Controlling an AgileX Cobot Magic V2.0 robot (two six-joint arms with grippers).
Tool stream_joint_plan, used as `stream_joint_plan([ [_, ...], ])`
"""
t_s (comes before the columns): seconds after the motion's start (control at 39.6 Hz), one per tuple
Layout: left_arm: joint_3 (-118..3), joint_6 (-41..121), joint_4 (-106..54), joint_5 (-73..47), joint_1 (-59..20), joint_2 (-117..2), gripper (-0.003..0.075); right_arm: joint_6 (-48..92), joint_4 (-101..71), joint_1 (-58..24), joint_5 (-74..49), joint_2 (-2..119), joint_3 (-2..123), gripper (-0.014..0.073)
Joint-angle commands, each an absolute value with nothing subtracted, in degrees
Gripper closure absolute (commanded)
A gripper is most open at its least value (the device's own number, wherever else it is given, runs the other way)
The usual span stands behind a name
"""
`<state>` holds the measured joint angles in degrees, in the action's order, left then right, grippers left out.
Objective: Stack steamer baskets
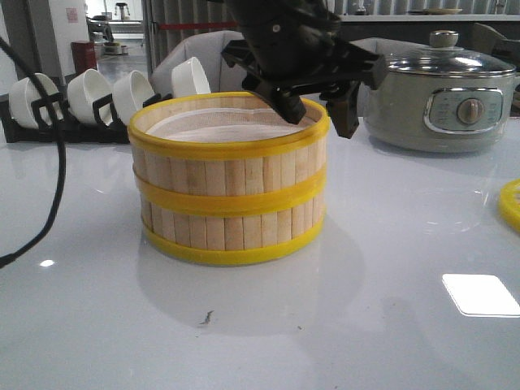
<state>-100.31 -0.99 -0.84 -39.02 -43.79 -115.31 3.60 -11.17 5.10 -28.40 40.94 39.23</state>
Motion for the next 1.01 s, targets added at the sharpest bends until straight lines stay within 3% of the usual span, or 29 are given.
stream_joint_plan([
  [0.0, -104.7, -0.9, 0.0, -38.3, -43.6, -111.8, 0.0226, 3.7, -12.0, 5.2, -24.8, 41.0, 41.3, 0.0200],
  [0.1, -107.9, -1.1, 3.4, -41.2, -43.6, -111.5, 0.0276, 3.7, -12.0, 5.2, -24.9, 41.0, 41.3, 0.0200],
  [0.15, -110.0, -1.2, 6.6, -43.5, -43.6, -111.1, 0.0382, 3.7, -12.0, 5.2, -24.9, 41.0, 41.3, 0.0200],
  [0.23, -112.4, -1.5, 12.1, -46.0, -43.3, -110.0, 0.0637, 3.7, -12.0, 5.2, -24.9, 41.0, 41.3, 0.0200],
  [0.3, -113.8, -2.5, 14.0, -46.6, -42.2, -107.9, 0.0597, 3.7, -12.0, 5.2, -24.9, 41.0, 41.3, 0.0200],
  [0.38, -113.9, -3.2, 13.7, -46.4, -40.0, -105.1, 0.0638, 3.7, -12.0, 5.2, -24.9, 41.0, 41.3, 0.0200],
  [0.73, -112.9, -4.3, 7.0, -47.6, -24.9, -89.1, 0.0634, 3.7, -12.0, 5.2, -24.9, 41.0, 41.3, 0.0200],
  [0.99, -98.3, -4.5, 5.8, -43.0, -16.1, -73.5, 0.0634, 3.7, -12.1, 5.2, -24.9, 41.0, 41.3, 0.0200],
])
